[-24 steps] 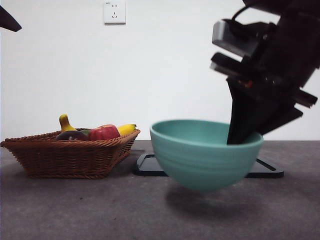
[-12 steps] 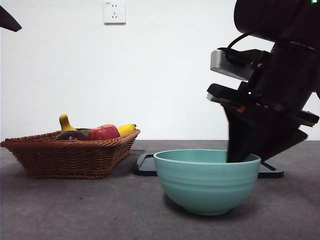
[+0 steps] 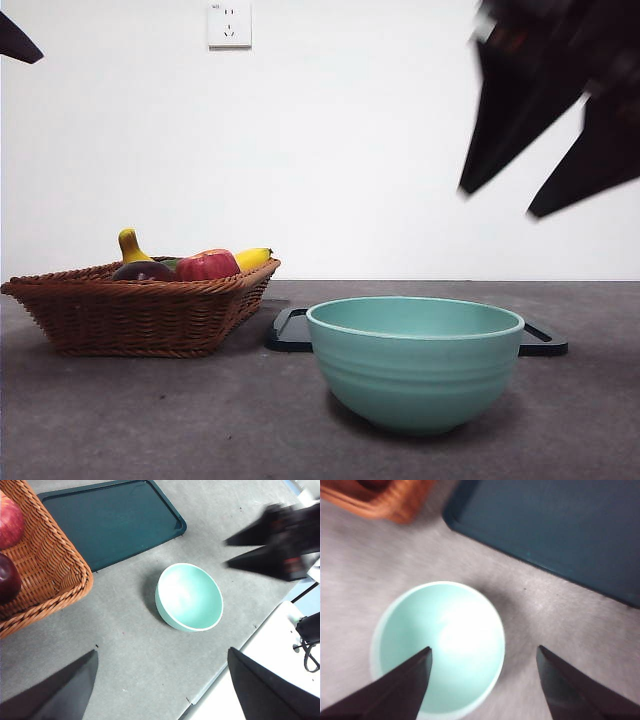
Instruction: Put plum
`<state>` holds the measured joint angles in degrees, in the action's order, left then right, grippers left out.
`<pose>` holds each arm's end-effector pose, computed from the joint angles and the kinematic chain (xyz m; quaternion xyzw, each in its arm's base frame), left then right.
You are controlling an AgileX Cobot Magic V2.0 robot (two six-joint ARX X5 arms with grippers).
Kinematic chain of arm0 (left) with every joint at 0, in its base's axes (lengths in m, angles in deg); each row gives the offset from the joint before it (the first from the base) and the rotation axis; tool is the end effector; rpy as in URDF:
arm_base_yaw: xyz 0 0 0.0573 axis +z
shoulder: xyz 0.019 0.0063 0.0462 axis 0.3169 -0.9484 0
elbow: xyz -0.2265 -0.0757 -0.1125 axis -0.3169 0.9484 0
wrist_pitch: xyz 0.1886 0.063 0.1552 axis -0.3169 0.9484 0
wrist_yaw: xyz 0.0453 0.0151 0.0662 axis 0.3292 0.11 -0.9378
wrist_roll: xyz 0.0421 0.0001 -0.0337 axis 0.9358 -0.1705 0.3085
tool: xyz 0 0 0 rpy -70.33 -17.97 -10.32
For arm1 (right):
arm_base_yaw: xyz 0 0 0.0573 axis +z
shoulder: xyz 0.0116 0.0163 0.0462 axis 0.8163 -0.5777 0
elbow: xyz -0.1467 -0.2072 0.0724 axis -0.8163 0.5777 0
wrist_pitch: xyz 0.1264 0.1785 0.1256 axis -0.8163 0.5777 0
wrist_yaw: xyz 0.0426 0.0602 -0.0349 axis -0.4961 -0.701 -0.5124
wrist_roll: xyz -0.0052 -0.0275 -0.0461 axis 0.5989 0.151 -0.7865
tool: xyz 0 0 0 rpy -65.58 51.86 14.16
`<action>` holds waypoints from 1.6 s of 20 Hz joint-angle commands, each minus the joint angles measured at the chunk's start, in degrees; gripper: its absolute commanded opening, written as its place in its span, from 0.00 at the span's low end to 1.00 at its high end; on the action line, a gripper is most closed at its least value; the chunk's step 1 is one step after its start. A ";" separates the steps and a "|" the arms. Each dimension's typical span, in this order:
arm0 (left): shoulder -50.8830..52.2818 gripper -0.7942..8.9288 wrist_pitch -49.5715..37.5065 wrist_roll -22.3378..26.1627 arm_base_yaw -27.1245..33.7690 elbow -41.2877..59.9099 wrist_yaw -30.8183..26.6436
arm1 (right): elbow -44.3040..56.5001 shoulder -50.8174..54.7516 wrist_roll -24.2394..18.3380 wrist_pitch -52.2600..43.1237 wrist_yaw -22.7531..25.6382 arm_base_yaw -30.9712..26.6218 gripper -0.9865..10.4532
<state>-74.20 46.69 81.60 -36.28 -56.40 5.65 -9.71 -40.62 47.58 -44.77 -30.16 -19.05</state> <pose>0.1376 -0.0608 0.3255 -0.0375 0.3670 -0.4022 0.8379 0.1561 0.1160 0.2505 0.0233 0.4152 0.2769 0.8662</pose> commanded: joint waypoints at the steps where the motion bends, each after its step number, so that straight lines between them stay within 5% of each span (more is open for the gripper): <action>1: -0.33 0.50 -0.42 0.68 -0.22 -0.50 0.15 | -0.39 6.47 0.13 4.72 -1.60 0.59 0.38; 6: -0.33 0.50 -0.42 0.68 -0.22 -0.50 0.15 | -0.39 18.29 0.15 15.43 -5.75 0.59 0.38; 14: -0.33 0.49 -0.42 0.68 -0.22 -0.50 0.15 | -0.39 22.56 0.15 16.72 -5.99 0.59 0.37; 15: -0.33 0.45 -0.42 0.70 -0.22 -0.50 0.15 | -0.39 22.56 0.15 16.74 -5.99 0.59 0.33; 17: -0.33 0.16 -0.44 0.70 -0.22 -0.50 0.15 | -0.39 22.58 0.11 16.70 -5.81 0.59 0.08; 18: -0.33 0.10 -0.44 0.68 -0.22 -0.50 0.13 | -0.39 22.60 0.13 16.70 -5.35 0.59 0.09; 31: -0.07 0.10 -0.39 0.90 -0.22 -0.50 0.13 | -0.39 22.60 0.11 14.51 -5.46 0.59 0.09; 32: 0.98 0.10 -1.51 5.53 -0.02 -0.48 -0.61 | -0.39 22.60 0.11 14.51 -5.46 0.59 0.09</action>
<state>-73.59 46.14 83.27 -36.17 -56.36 5.17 -9.71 -17.82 47.54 -29.69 -35.64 -19.03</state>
